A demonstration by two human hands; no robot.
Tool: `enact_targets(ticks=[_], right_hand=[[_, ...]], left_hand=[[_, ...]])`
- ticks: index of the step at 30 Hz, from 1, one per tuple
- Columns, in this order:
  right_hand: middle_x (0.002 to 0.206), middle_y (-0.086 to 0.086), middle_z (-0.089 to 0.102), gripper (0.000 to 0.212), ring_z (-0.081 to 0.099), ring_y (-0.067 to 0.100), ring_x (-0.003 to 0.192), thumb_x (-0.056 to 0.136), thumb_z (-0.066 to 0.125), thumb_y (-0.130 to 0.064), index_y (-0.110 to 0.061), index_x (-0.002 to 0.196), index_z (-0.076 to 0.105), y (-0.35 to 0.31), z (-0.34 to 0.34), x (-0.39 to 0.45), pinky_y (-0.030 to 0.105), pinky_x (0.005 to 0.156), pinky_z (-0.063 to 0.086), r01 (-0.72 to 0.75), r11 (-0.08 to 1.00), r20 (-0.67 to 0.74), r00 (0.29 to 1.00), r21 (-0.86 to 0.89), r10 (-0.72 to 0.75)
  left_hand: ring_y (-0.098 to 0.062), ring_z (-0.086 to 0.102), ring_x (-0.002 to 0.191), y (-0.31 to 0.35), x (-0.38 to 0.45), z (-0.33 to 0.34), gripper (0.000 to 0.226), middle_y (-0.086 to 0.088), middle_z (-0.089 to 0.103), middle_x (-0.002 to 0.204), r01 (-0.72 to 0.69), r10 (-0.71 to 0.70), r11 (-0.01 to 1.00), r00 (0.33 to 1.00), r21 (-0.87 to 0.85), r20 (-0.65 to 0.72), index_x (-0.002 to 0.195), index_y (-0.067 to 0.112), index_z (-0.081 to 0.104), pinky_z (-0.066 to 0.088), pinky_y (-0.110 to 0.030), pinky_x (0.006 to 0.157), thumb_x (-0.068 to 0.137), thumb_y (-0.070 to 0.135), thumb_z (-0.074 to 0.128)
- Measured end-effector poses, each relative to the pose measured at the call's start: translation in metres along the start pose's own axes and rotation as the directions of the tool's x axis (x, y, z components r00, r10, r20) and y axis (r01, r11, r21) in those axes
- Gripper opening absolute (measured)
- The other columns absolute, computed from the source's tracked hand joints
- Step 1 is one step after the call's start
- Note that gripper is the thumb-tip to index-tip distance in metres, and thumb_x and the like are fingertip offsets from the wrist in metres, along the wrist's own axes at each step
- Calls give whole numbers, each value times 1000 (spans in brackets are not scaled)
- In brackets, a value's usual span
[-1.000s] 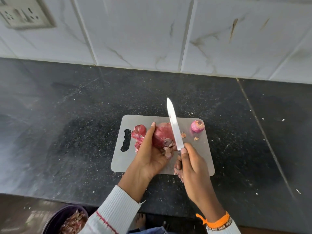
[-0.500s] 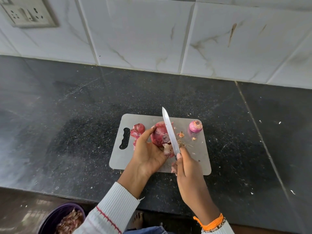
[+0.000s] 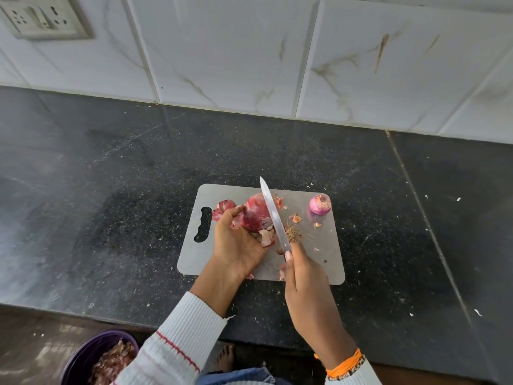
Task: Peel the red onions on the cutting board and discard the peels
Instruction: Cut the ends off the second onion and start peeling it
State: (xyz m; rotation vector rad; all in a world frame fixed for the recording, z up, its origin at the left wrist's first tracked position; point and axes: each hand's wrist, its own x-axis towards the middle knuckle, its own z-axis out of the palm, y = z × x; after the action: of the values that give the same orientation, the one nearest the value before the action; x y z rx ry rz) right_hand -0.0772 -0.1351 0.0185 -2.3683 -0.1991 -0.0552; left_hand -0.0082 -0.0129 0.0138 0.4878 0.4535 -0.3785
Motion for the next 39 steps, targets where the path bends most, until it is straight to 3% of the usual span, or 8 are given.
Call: enact_targets(ticks=[3, 9, 17, 22, 30, 33, 37, 39], right_hand=[[91, -2, 60, 31, 59, 9, 86, 99, 30, -25, -20, 127, 40, 0, -1, 0, 31, 75, 53, -24, 1000, -5, 1000, 1, 24], [86, -5, 54, 34, 55, 9, 79, 97, 31, -23, -19, 131, 38, 0, 4, 3, 21, 65, 42, -39, 999, -62, 997, 23, 40], [94, 3, 62, 23, 63, 17, 87, 98, 32, -20, -20, 121, 37, -6, -2, 4, 31, 73, 53, -109, 992, 6, 994, -64, 110], [84, -3, 54, 16, 62, 19, 84, 98, 31, -18, -19, 111, 41, -18, -27, 10, 31, 69, 47, -119, 985, 79, 989, -125, 129], [66, -12, 41, 17, 40, 3, 56, 100, 30, -24, -22, 105, 46, -20, -46, 19, 14, 48, 28, -143, 983, 127, 979, -119, 157], [73, -7, 48, 16, 57, 15, 70, 100, 29, -22, -19, 106, 43, -23, -37, 21, 24, 57, 37, -120, 987, 75, 989, -107, 129], [90, 6, 62, 26, 64, 26, 84, 100, 27, -23, -13, 121, 37, -29, -11, 20, 34, 66, 46, -99, 981, -5, 995, -166, 99], [96, 11, 65, 35, 66, 29, 84, 99, 32, -20, -6, 131, 34, -27, 0, 18, 38, 68, 50, -83, 973, -37, 996, -217, 77]], left_hand=[[-28, 55, 104, 1, 0, 2, 54, -18, 59, 116, -39, 39, 995, 999, 91, 1, 123, -2, 54, 42, -38, 99, 82, 32, 46], [-18, 65, 85, -2, 3, 11, 42, -13, 69, 98, -109, 108, 948, 994, 300, 19, 104, 2, 65, 53, -29, 80, 96, 36, 41], [-5, 54, 37, -6, 6, 13, 37, -1, 58, 43, -176, 147, 877, 984, 448, 99, 84, 4, 58, 53, -18, 60, 99, 29, 35], [-16, 64, 92, 4, 5, 9, 26, -10, 65, 103, -274, 265, 742, 958, 611, 109, 111, 11, 57, 50, -24, 76, 94, 28, 48], [-14, 59, 106, 7, 4, -1, 43, -1, 61, 111, -321, 270, 549, 942, 772, 199, 114, 23, 54, 48, -31, 90, 78, 46, 54], [-17, 63, 104, 2, 5, 6, 46, -6, 67, 110, -314, 289, 594, 943, 741, 167, 115, 18, 57, 47, -32, 91, 82, 49, 50], [-9, 56, 41, -7, 8, 21, 55, -5, 57, 42, -207, 175, 798, 978, 567, 110, 77, 3, 61, 50, -19, 52, 98, 42, 28], [-7, 48, 30, -11, 10, 24, 58, -2, 50, 35, -155, 143, 869, 988, 471, 61, 68, 5, 56, 44, -14, 39, 98, 45, 27]])
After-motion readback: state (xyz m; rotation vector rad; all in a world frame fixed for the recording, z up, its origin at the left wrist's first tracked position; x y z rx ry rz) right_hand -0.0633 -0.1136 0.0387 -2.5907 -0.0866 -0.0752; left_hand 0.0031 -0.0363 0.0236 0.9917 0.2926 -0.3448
